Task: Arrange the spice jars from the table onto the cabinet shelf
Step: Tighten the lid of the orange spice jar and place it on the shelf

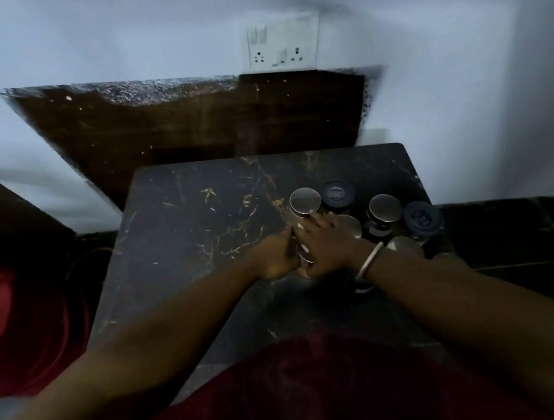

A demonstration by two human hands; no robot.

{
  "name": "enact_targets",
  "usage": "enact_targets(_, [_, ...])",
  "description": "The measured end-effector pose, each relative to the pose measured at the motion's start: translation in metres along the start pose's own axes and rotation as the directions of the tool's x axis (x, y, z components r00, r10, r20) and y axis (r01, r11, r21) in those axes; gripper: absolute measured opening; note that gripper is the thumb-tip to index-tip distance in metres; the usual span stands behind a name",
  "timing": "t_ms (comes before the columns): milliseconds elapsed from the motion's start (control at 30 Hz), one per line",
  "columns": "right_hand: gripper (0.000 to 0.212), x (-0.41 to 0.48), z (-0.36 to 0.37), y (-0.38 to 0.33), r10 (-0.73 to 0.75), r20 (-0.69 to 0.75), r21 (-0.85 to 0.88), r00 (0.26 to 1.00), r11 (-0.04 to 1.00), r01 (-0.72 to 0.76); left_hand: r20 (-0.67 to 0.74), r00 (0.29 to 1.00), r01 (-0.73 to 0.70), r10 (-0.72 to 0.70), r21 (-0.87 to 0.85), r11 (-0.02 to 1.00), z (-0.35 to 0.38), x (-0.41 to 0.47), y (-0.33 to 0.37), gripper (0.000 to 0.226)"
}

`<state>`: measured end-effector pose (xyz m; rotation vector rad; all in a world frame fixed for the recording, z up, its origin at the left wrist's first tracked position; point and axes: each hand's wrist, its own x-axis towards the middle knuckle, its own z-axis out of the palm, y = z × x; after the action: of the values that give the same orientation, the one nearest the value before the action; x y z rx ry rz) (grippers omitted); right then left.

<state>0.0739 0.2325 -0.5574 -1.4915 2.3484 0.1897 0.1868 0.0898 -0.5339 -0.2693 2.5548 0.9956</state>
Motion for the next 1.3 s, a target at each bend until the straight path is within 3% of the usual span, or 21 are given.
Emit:
enact_targets(100, [0.084,0.0,0.022,-0.002,0.001,-0.049,-0.13,0.999,0.991,-0.008,0.032,0.999,0.037,-0.037,0.003,0.999,0.021,0.007,-0.001,0.088])
enact_targets(200, [0.072,0.005,0.007,0.003,-0.025,-0.06,-0.086,0.998,0.996,0.019,0.018,0.997,0.079,-0.078,-0.037,0.996,0.025,0.012,-0.004,0.099])
enact_targets(300, [0.049,0.007,-0.034,0.009,-0.075,0.042,0.302,0.996,0.952,0.059,-0.051,0.998,0.028,-0.035,-0.14,0.99,0.008,0.011,-0.004,0.088])
enact_targets(400, [0.059,0.005,-0.091,0.014,-0.149,0.004,0.479,0.989,0.869,0.129,-0.212,0.975,-0.131,0.061,-0.331,0.934,-0.024,-0.002,0.012,0.075])
enact_targets(467, [0.065,-0.007,-0.136,0.014,-0.195,-0.079,0.563,0.978,0.801,0.205,-0.378,0.917,-0.28,0.123,-0.395,0.875,-0.049,-0.016,0.035,0.067])
enact_targets(533, [0.062,-0.024,-0.184,0.012,-0.221,-0.206,0.599,0.953,0.742,0.301,-0.552,0.812,-0.449,0.188,-0.387,0.805,-0.076,-0.029,0.061,0.061])
enact_targets(633, [0.059,-0.054,-0.249,0.006,-0.194,-0.405,0.641,0.893,0.637,0.429,-0.701,0.677,-0.624,0.225,-0.384,0.681,-0.12,-0.049,0.11,0.057])
enact_targets(733, [0.046,-0.079,-0.289,-0.003,-0.136,-0.638,0.621,0.758,0.492,0.61,-0.744,0.639,-0.686,0.195,-0.437,0.581,-0.16,-0.078,0.161,0.061])
enact_targets(800, [0.034,-0.091,-0.302,-0.013,-0.052,-0.761,0.603,0.647,0.311,0.735,-0.763,0.623,-0.709,0.172,-0.458,0.536,-0.176,-0.097,0.187,0.066])
enact_targets(900, [0.033,-0.102,-0.311,-0.029,0.073,-0.846,0.532,0.528,0.05,0.845,-0.764,0.614,-0.746,0.197,-0.481,0.46,-0.184,-0.114,0.211,0.06])
enact_targets(1033, [0.025,-0.111,-0.318,-0.036,0.128,-0.86,0.481,0.495,-0.126,0.868,-0.769,0.62,-0.754,0.155,-0.529,0.39,-0.183,-0.127,0.223,0.062])
enact_targets(1167, [0.012,-0.116,-0.32,-0.038,0.115,-0.857,0.486,0.503,-0.147,0.862,-0.766,0.628,-0.75,0.137,-0.55,0.367,-0.18,-0.132,0.227,0.056])
enact_targets(1300, [0.013,-0.12,-0.323,-0.038,0.107,-0.847,0.497,0.52,-0.188,0.847,-0.758,0.645,-0.737,0.096,-0.585,0.339,-0.178,-0.134,0.231,0.054])
